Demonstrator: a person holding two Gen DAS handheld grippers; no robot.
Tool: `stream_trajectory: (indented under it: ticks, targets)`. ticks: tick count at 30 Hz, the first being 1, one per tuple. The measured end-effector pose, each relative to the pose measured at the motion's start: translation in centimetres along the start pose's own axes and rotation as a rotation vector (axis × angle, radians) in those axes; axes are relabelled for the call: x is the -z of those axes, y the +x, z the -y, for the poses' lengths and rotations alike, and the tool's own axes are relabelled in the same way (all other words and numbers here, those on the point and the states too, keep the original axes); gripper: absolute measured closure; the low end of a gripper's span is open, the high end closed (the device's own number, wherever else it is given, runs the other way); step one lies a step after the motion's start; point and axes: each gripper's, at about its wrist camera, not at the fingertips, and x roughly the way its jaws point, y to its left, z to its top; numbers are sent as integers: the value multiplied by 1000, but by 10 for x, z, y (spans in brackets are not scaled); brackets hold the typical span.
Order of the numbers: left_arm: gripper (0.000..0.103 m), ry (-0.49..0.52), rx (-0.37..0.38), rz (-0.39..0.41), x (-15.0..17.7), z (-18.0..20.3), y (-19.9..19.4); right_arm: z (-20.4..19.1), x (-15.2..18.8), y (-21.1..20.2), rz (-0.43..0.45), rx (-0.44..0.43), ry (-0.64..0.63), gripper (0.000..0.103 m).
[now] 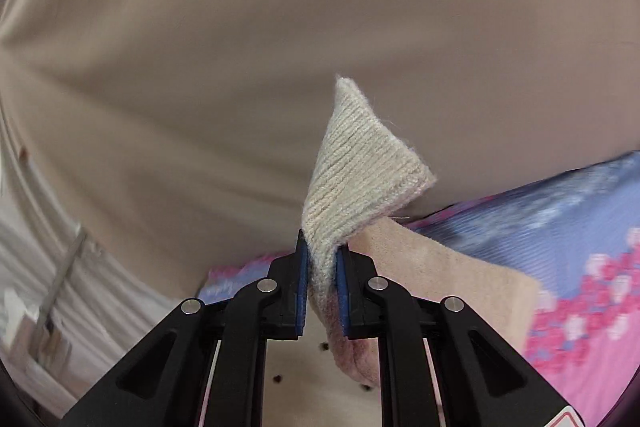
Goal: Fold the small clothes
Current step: 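Carry the held sleeve across the sweater body with the right tool and release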
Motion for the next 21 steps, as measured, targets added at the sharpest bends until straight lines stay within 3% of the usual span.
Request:
stream_trajectory:
  ticks: [7,12,15,16,19,21]
  targets:
    - [8,-77,-34,15,0,-47,-1,-81,87,150,-268,-62,-112,91]
    - [8,-145,-54,-4,-2,-80,9,-106,173,233,-498,27,-251,90]
    - [8,-178,-46,-11,-4,-93,15,-97,213,259,-589,115,-319,77]
    - [8,-195,-35,-12,-7,-97,17,-98,219,257,-568,108,-352,75]
    - [8,-278,24,-16,-15,-115,23,-100,224,249,-562,104,-425,51]
    - [8,-377,71,-23,-24,-134,30,-103,215,221,-535,68,-436,50]
